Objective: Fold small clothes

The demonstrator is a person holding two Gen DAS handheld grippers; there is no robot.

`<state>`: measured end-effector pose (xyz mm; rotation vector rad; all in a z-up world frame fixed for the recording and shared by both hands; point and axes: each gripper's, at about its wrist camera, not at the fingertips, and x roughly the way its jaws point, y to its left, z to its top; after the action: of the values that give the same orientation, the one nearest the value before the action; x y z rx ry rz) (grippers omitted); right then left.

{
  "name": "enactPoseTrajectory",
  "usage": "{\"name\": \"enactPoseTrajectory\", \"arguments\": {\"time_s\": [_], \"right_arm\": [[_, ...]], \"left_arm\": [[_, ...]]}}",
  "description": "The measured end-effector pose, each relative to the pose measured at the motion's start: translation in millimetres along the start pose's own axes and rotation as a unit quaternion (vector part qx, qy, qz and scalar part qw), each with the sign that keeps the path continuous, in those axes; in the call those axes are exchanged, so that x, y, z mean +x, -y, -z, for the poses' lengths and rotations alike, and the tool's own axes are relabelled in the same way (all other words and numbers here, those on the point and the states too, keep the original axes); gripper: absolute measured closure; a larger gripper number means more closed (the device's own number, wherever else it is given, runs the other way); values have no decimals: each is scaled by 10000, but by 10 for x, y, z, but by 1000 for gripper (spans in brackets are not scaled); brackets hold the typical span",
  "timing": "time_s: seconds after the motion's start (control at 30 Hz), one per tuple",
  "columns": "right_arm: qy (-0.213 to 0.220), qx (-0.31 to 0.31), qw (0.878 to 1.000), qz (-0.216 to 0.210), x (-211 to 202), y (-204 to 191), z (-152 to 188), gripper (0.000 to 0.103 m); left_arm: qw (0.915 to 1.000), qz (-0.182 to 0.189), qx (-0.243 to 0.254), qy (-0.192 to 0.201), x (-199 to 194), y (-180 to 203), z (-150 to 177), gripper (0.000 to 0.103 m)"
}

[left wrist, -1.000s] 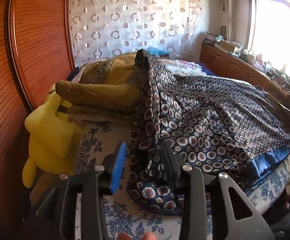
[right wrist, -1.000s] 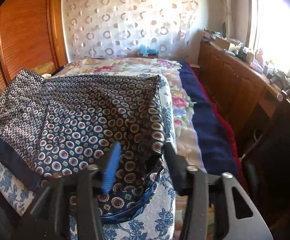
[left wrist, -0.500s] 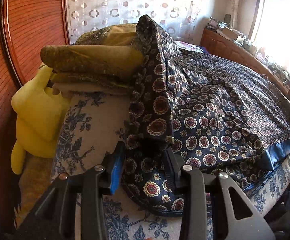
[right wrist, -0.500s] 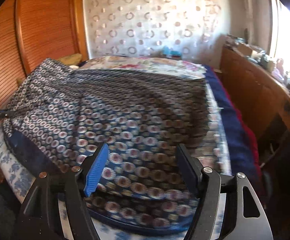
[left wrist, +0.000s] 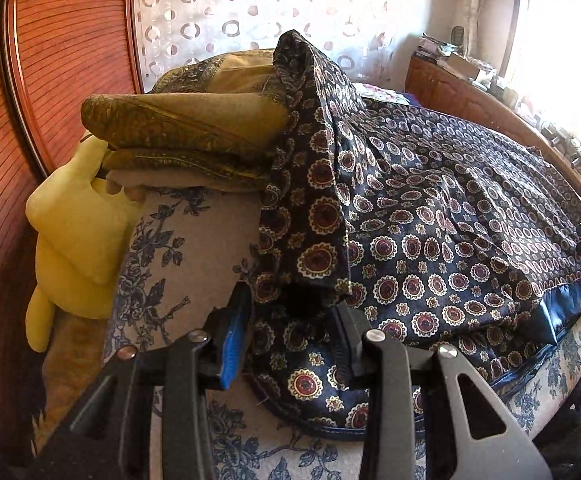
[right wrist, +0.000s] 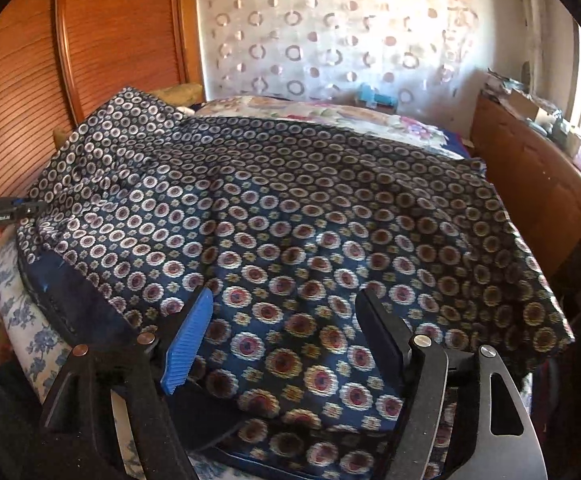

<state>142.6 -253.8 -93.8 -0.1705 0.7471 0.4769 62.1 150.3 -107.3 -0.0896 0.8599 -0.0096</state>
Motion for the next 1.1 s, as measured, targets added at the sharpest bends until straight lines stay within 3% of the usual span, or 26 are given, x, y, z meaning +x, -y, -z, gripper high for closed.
{"name": "enactPoseTrajectory", "arguments": {"time_s": [0.47, 0.5, 0.53, 0.63, 0.87, 1.1], "right_arm": [[-234, -50, 9997, -29, 134, -94, 18, 27], [-242, -28, 9997, -34, 139, -90, 17, 27], [-249, -8, 9997, -40, 140, -81, 17, 27], [-241, 43, 9997, -67, 139, -68, 19, 27], [-180, 130, 9997, -83, 111, -27, 33, 27], [38, 378, 9992, -143, 12, 85, 44, 27]], "left_arm": [[9999, 67, -82, 47, 22, -14, -35, 67], [9998, 165, -99, 72, 23, -16, -36, 70], [9996, 240, -103, 98, 18, -10, -38, 85], [9989, 411, -29, 235, -13, 36, -58, 101], [9943, 634, 242, 822, -334, 330, -242, 103], [9845, 1054, 637, 1245, -556, 809, -590, 103]]}}
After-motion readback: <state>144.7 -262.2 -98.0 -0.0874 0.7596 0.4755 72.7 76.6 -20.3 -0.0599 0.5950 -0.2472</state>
